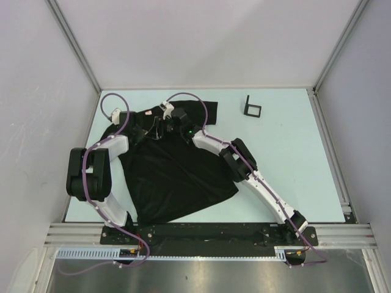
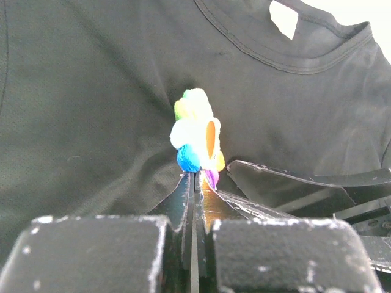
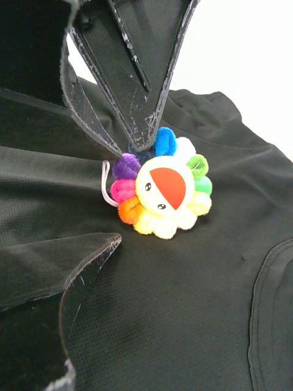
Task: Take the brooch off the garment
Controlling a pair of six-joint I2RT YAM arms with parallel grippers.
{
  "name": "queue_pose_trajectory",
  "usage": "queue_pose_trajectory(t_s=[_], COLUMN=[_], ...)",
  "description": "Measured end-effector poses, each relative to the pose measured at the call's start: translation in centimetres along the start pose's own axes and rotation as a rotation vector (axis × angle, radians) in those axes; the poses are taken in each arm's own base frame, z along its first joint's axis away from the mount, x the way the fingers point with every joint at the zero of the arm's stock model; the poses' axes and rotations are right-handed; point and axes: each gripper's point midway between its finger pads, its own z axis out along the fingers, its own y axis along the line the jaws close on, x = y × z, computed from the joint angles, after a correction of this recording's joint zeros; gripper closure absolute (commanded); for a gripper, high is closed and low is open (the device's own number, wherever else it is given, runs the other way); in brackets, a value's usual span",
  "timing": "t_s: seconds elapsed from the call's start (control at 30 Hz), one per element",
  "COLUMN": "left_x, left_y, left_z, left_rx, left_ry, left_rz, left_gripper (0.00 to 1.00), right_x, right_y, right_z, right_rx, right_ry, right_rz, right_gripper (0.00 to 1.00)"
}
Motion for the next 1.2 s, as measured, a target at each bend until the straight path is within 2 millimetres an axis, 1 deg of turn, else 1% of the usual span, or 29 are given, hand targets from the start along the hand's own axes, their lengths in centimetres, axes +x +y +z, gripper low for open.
queue_pose_trajectory(t_s=[0.23,0.5,0.57,0.6,0.63,0.67,0.77,0.8,0.87,0.9,0.97,1.0,1.07,1.1,1.2], left_x=[0.2,0.2,0.3,0.4,0.5,0.5,0.6,0.6,0.6,0.5,0.5,0.5,0.5,0.5,0.3], left_y=[0.1,0.1,0.1,0.1,0.1,0.1,-0.1,-0.2,-0.4,-0.4,-0.4,-0.3,-0.1,0.1,1.1], left_z=[-0.2,-0.5,-0.6,-0.6,-0.6,-0.7,-0.8,-0.8,-0.8,-0.8,-0.9,-1.0,-1.2,-1.4,-1.8], left_rx=[0.007,0.013,0.019,0.021,0.024,0.027,0.040,0.046,0.055,0.057,0.062,0.063,0.064,0.065,0.060], left_ry=[0.008,0.010,0.014,0.017,0.020,0.021,0.024,0.024,0.024,0.022,0.018,0.017,0.016,0.014,0.008], left_rz=[-0.001,-0.002,-0.002,-0.001,0.001,0.003,0.004,0.004,0.006,0.006,0.003,-0.002,-0.013,-0.027,-0.074], left_gripper=[1.00,1.00,1.00,1.00,1.00,1.00,0.98,0.93,0.87,0.78,0.71,0.62,0.53,0.45,0.37], right_x=[-0.2,0.2,0.3,0.3,0.3,0.3,0.1,0.0,-0.2,-0.4,-0.6,-0.6,-0.6,-0.4,-0.1], right_y=[0.1,0.2,0.4,0.5,0.7,0.8,1.4,1.6,1.9,1.8,1.8,1.7,1.3,1.1,0.6], right_z=[0.3,0.6,0.6,0.6,0.6,0.7,0.6,0.6,0.6,0.6,0.4,0.3,0.2,0.2,0.1], right_rx=[-0.015,-0.022,-0.028,-0.033,-0.039,-0.046,-0.070,-0.077,-0.091,-0.095,-0.106,-0.110,-0.112,-0.110,-0.104], right_ry=[-0.012,-0.008,-0.006,-0.006,-0.005,-0.006,-0.009,-0.011,-0.017,-0.021,-0.027,-0.032,-0.036,-0.034,-0.030], right_rz=[-0.006,-0.004,-0.002,-0.002,0.003,0.004,0.026,0.035,0.054,0.062,0.088,0.101,0.122,0.138,0.163], right_gripper=[0.46,0.56,0.67,0.74,0.91,0.99,1.00,1.00,1.00,1.00,1.00,1.00,1.00,1.00,1.00])
